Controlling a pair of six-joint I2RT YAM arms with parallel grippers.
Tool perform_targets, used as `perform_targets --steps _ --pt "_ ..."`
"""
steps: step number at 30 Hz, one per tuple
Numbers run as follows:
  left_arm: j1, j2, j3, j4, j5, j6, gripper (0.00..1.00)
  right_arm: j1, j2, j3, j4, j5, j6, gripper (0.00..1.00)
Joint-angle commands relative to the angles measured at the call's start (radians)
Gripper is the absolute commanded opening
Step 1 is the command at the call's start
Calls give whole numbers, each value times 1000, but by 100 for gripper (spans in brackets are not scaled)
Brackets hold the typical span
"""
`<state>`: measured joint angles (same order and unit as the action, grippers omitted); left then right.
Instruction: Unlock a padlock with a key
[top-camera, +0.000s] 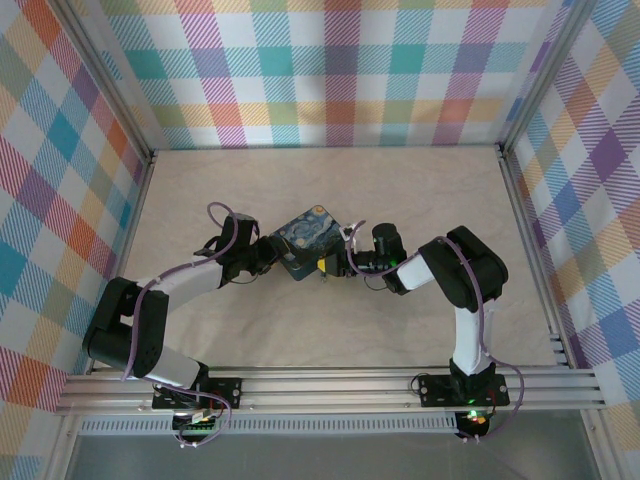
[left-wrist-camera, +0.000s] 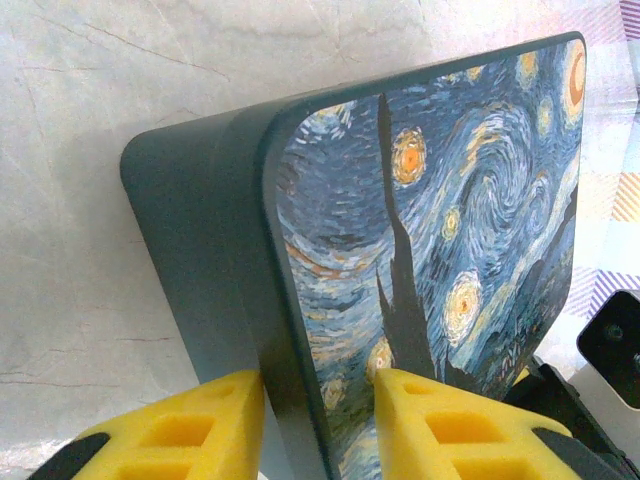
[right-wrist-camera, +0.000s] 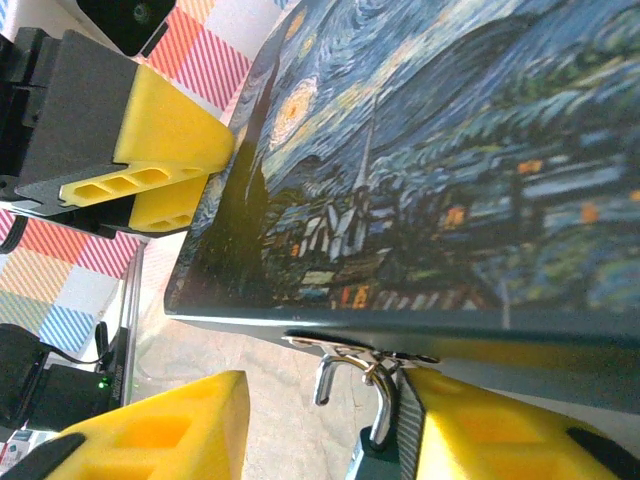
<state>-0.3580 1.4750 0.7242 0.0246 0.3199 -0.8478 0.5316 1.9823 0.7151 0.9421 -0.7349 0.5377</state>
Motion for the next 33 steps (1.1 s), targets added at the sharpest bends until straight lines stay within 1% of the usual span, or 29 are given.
perform_targets --steps 1,12,19,24,33 --pt "-10 11 -11 -129 -31 20 34 7 10 -3 36 -53 -22 40" --pt "-10 5 -12 -134 -35 20 34 1 3 -9 -18 -44 -56 27" --pt "-10 4 -13 -136 -36 21 34 1 1 -9 -40 -36 -68 14" --pt "-10 0 -16 -139 -40 23 34 -2 -6 -17 -50 -20 -74 8" --pt "-10 -2 -16 -144 -45 27 34 -10 -23 -35 -39 1 -70 4"
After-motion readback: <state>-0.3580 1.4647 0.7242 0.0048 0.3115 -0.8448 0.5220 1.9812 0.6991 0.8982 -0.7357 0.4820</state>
